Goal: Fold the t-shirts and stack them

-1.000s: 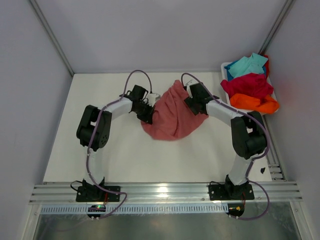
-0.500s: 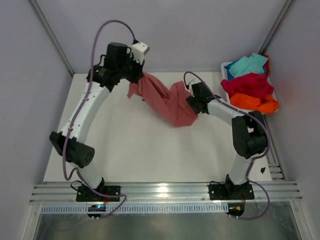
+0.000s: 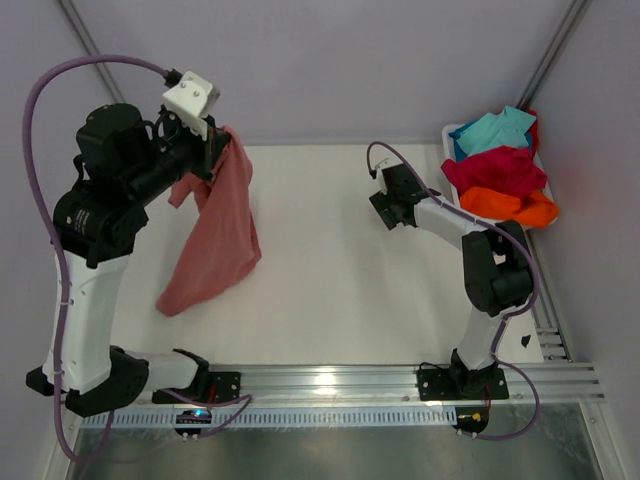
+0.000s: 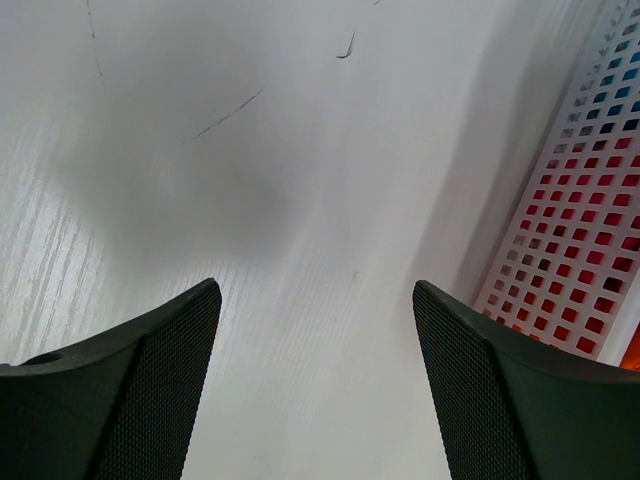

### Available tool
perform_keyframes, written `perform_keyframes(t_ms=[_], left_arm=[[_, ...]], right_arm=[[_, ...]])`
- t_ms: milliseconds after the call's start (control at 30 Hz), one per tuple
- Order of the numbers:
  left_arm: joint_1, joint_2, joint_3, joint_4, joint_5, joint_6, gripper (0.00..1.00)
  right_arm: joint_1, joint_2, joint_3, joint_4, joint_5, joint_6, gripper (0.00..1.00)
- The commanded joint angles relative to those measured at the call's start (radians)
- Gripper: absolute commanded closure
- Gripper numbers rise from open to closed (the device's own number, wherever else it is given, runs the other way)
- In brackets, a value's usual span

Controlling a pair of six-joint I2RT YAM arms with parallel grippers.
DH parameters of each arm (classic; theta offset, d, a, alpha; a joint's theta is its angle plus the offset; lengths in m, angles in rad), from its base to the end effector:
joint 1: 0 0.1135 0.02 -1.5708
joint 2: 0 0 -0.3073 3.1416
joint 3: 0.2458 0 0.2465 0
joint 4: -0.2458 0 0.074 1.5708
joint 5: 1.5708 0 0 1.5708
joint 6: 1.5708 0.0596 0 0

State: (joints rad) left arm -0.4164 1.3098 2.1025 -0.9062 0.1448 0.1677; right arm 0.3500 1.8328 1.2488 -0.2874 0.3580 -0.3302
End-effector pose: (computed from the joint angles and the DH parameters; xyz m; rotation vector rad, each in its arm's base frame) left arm 0.1775 -0.0879 0.6077 0.5910 1.5860 -0.3085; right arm 0.3977 0.1229 0.2292 -0.6534 2.3227 -0.4269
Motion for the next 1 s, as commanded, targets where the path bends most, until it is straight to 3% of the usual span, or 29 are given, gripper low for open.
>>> perform_keyframes(t_ms=[0, 333, 567, 700, 967], left_arm=[[0.004, 0.008, -0.082, 0.013, -0.03, 0.027, 1.0], [-0.018, 0.136, -0.237, 0.104, 0.079, -0.039, 1.0], [-0.312, 0.256, -0.249, 0.113, -0.135, 0.061, 1.0], [-0.331, 0.307, -0.171, 0.122, -0.136, 0.033, 1.0], [-0.332, 0.347, 0.122, 0.099, -0.197, 0.027, 1.0]], right_arm=[[-0.002, -0.003, 0.041, -0.006, -0.025, 0.025, 0.19], [0.0, -0.024, 0.04, -0.007, -0.06, 0.033, 0.2], [-0.002, -0.021, 0.04, -0.002, -0.053, 0.033, 0.2], [-0.002, -0.018, 0.037, -0.002, -0.05, 0.033, 0.2], [-0.002, -0.003, 0.043, -0.001, -0.033, 0.033, 0.2]])
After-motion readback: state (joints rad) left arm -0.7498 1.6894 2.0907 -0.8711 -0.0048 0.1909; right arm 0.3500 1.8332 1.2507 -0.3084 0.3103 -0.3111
